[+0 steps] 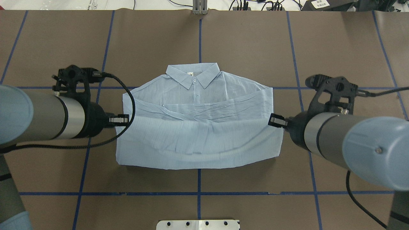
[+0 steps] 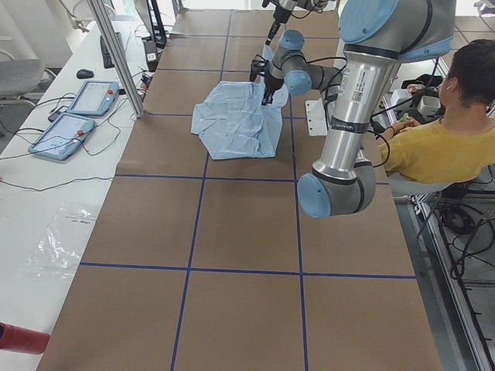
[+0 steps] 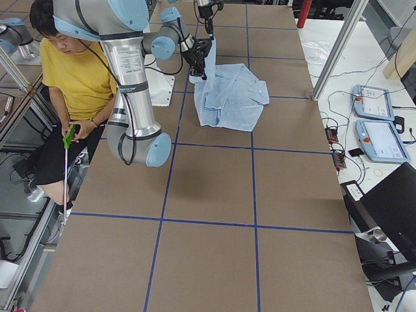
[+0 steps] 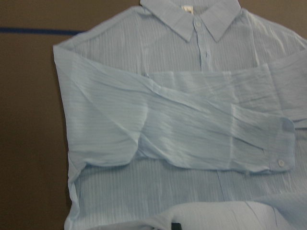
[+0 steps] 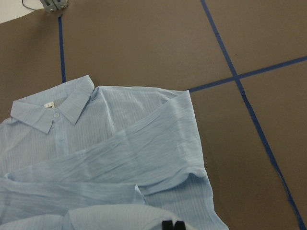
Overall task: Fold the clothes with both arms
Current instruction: 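Release the hem and draw both grippers back beside the folded shirt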
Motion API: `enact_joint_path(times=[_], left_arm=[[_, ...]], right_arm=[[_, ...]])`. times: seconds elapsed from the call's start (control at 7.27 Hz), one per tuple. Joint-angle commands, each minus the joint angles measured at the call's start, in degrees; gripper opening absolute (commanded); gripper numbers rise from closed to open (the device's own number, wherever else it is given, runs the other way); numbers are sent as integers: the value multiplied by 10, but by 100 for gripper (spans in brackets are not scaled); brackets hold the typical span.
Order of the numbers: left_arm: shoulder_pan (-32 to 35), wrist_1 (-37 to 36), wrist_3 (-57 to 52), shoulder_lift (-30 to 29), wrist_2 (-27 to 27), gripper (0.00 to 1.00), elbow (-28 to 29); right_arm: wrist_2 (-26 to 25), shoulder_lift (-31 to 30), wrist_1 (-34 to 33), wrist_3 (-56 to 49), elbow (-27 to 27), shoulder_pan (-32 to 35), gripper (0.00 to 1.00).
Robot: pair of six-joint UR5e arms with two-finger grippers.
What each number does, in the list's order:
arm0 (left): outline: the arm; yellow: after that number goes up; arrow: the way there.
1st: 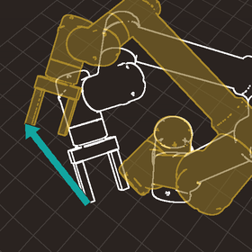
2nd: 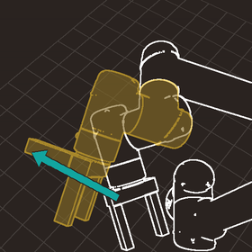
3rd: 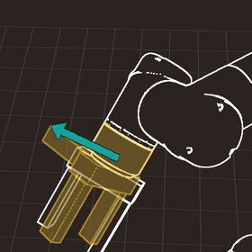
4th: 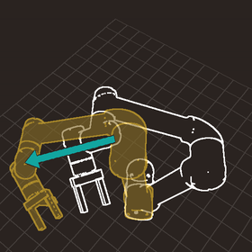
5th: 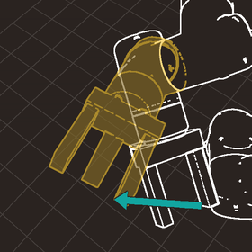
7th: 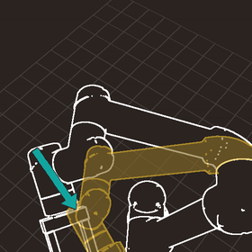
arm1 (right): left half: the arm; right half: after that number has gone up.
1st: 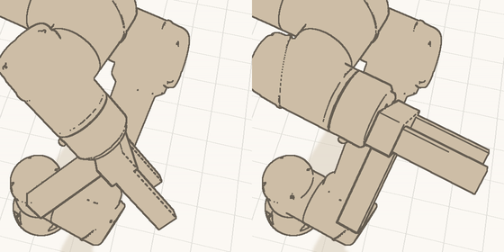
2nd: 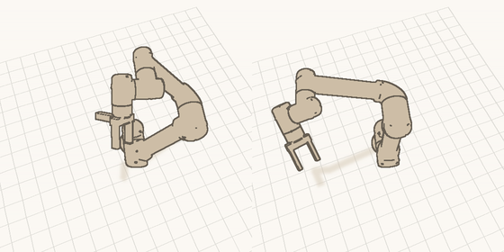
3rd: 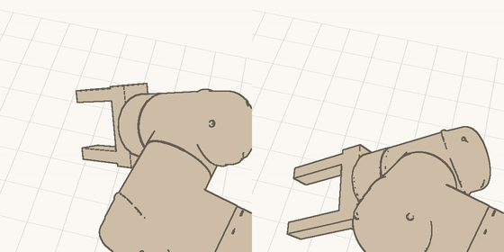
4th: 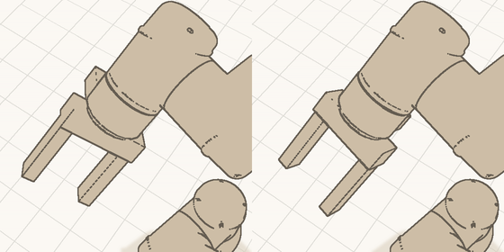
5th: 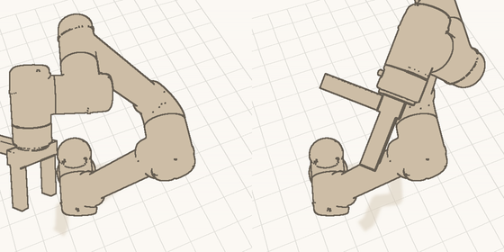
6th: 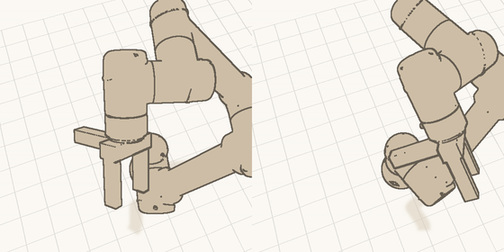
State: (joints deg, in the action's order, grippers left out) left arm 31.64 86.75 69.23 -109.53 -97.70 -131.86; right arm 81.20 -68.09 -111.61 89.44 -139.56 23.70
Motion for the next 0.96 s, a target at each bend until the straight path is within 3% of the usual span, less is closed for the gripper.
enact_joint_path(times=[0.0, 0.28, 0.55, 0.83], left_arm=[[47, 6, -16, -57, 36, 0, 92], [51, 77, -17, -68, 54, 0, 181], [50, 166, -17, -70, 104, 0, 287], [50, 274, -16, -70, 107, 0, 388]], right_arm=[[3, 43, 56, -30, 122, 74, 0], [0, 44, 206, -45, 259, 100, 0], [-1, 44, 267, -79, 345, 121, 0], [-1, 46, 321, -83, 434, 121, 0]])
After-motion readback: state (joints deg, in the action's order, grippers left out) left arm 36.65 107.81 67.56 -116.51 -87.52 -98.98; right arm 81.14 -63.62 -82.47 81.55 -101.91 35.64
